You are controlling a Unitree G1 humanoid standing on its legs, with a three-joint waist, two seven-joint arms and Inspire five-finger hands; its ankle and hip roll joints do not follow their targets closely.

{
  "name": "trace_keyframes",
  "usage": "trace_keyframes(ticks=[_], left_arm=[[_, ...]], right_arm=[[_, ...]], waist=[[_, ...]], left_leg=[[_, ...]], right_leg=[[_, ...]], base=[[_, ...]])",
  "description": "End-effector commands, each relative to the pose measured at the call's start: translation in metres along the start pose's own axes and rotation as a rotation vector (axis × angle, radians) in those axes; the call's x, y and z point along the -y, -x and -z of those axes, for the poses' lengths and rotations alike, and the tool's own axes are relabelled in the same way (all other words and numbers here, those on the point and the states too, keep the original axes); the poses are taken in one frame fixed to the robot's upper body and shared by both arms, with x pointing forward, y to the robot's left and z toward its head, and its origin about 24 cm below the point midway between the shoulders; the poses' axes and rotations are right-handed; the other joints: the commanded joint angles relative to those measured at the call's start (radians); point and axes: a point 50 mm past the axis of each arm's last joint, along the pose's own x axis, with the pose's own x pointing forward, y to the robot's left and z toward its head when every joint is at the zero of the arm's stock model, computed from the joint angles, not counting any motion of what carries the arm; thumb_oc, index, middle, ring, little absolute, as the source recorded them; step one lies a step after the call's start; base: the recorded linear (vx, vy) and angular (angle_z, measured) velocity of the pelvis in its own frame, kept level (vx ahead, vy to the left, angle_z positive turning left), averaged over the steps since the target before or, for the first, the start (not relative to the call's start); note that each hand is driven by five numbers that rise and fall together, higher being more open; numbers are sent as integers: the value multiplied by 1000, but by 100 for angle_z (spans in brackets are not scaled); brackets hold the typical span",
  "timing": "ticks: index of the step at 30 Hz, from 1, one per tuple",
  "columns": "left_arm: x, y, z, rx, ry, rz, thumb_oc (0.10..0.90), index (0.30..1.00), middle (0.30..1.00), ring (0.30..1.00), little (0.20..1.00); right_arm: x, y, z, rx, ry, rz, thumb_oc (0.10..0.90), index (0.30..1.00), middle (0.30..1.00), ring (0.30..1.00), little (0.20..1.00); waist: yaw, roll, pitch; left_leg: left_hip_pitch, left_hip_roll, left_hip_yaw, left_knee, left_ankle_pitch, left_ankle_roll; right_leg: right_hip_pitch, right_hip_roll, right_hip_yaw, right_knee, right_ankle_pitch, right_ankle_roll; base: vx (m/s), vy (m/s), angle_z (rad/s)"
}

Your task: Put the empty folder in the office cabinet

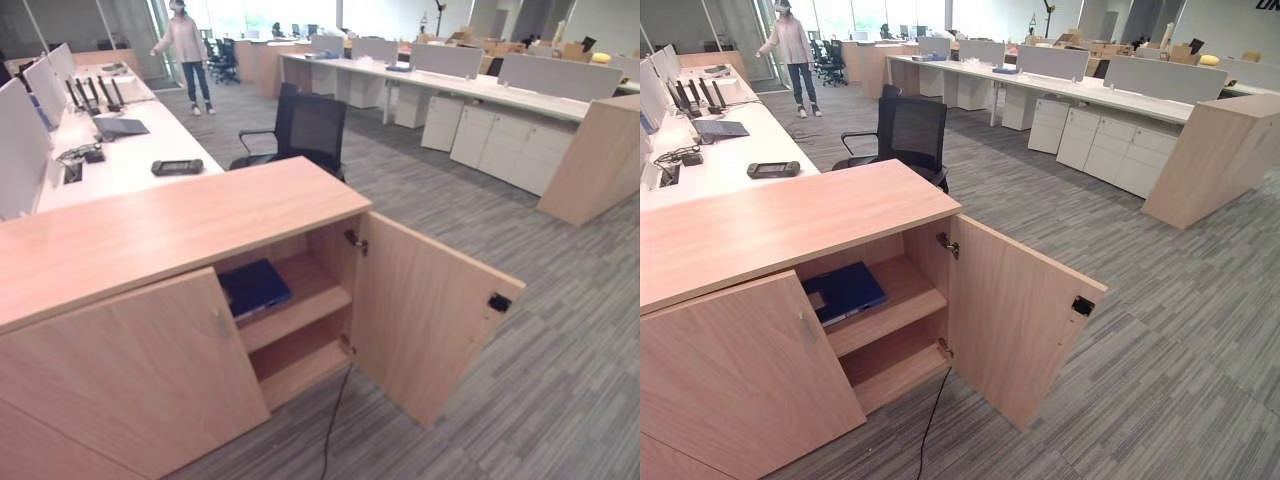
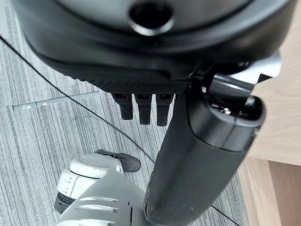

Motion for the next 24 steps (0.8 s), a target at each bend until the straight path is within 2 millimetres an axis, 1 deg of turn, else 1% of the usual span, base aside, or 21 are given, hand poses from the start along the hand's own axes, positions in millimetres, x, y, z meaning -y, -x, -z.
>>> trace_keyframes(ticks=[1, 2, 3, 4, 5, 6, 7, 8, 10, 12, 17, 18, 19, 20, 21, 23, 24], left_arm=[[2, -1, -7, 30, 30, -11, 800, 900, 900, 900, 900], [0, 0, -6, 26, 28, -13, 800, 900, 900, 900, 900], [0, 0, -6, 26, 27, -12, 800, 900, 900, 900, 900], [-3, 0, -6, 26, 28, -20, 800, 900, 900, 900, 900], [-3, 0, -6, 26, 28, -20, 800, 900, 900, 900, 900], [-10, 1, -8, 30, -31, -48, 800, 900, 900, 900, 900], [-11, 1, -9, 34, -48, -43, 800, 900, 900, 900, 900], [-10, 1, -11, 40, -52, -40, 800, 900, 900, 900, 900], [-12, 1, -9, 36, -49, -44, 800, 900, 900, 900, 900], [-13, 2, -8, 35, -35, -51, 800, 900, 900, 900, 900], [-11, 2, -7, 38, -49, -43, 800, 900, 900, 900, 900], [-11, 1, -8, 40, -49, -43, 800, 900, 900, 900, 900], [-11, 1, -8, 40, -49, -42, 800, 900, 900, 900, 900], [-11, 2, -8, 39, -45, -43, 800, 900, 900, 900, 900], [-11, 2, -8, 39, -44, -43, 800, 900, 900, 900, 900], [-8, 1, -7, 45, -46, -30, 800, 900, 900, 900, 900], [-7, 1, -6, 42, -51, -27, 800, 900, 900, 900, 900]], right_arm=[[41, 0, -78, 245, 15, 144, 800, 900, 900, 900, 900], [65, 8, -108, 345, 24, 212, 800, 900, 900, 900, 900], [65, 8, -108, 345, 24, 212, 800, 900, 900, 900, 900], [79, 14, -124, 404, 27, 247, 800, 900, 900, 900, 900], [80, 14, -124, 404, 27, 247, 800, 900, 900, 900, 900], [113, 34, -199, 527, -3, 333, 800, 900, 900, 900, 900], [99, 33, -214, 539, 14, 302, 800, 900, 900, 900, 900], [88, 34, -225, 552, 25, 278, 800, 900, 900, 900, 900], [75, 42, -249, 621, 47, 251, 800, 900, 900, 900, 900], [67, 53, -272, 699, 62, 234, 800, 900, 900, 900, 900], [58, 67, -302, 750, 104, 214, 800, 900, 900, 900, 900], [53, 70, -309, 764, 111, 198, 800, 900, 900, 900, 900], [53, 70, -310, 765, 112, 197, 800, 900, 900, 900, 900], [43, 76, -320, 797, 126, 167, 800, 900, 900, 900, 900], [43, 76, -320, 797, 126, 167, 800, 900, 900, 900, 900], [24, 85, -334, 860, 148, 85, 800, 900, 900, 900, 900], [20, 87, -336, 871, 147, 71, 800, 900, 900, 900, 900]], waist=[[0, 0, 27], [-1, -1, 27], [-1, 0, 27], [-1, -2, 28], [-2, -1, 28], [33, -7, 28], [44, -7, 28], [46, -4, 31], [48, 2, 37], [50, 7, 39], [63, 16, 39], [66, 18, 38], [65, 18, 39], [68, 20, 37], [67, 20, 37], [74, 22, 33], [76, 22, 33]], left_leg=[[-44, 19, -56, -5, -39, -30], [-44, 19, -52, -5, -41, -30], [-43, 19, -51, -5, -41, -31], [-43, 19, -52, -5, -42, -32], [-42, 19, -52, -5, -42, -32], [-36, 17, -70, -5, -44, -35], [-40, 16, -73, -5, -39, -36], [-39, 15, -74, -5, -38, -37], [-38, 15, -76, -5, -36, -37], [-35, 14, -79, -5, -35, -38], [-35, 11, -84, -5, -30, -39], [-35, 11, -85, -5, -29, -39], [-35, 11, -85, -5, -29, -39], [-35, 11, -88, -5, -27, -41], [-34, 11, -88, -5, -27, -41], [-35, 10, -93, -5, -25, -42], [-35, 11, -95, -5, -24, -42]], right_leg=[[49, 15, -52, 7, -68, 53], [50, 15, -53, 5, -68, 54], [50, 15, -53, 5, -68, 54], [55, 15, -55, 5, -71, 54], [55, 15, -56, 5, -71, 54], [73, 11, -68, 5, -80, 55], [73, 9, -75, 5, -79, 55], [76, 7, -76, 5, -80, 55], [78, 5, -76, 5, -81, 54], [81, 5, -77, 5, -83, 53], [89, 2, -88, 5, -86, 52], [91, 2, -91, 5, -86, 51], [91, 2, -91, 5, -87, 51], [95, 2, -93, 5, -88, 50], [95, 2, -93, 5, -88, 50], [100, 2, -98, 5, -92, 47], [101, 2, -99, 5, -92, 46]], base=[[13, -7, -4], [9, -8, -5], [19, -25, -7], [10, -17, -4], [49, -36, -3], [40, -29, -1], [46, -36, -31], [7, -22, -36], [-1, -7, 12], [7, -12, 11], [3, -7, 11], [2, -5, 4], [0, 0, 0], [0, 0, 0], [1, -12, -3], [-3, -7, 4], [-6, -9, 9]])
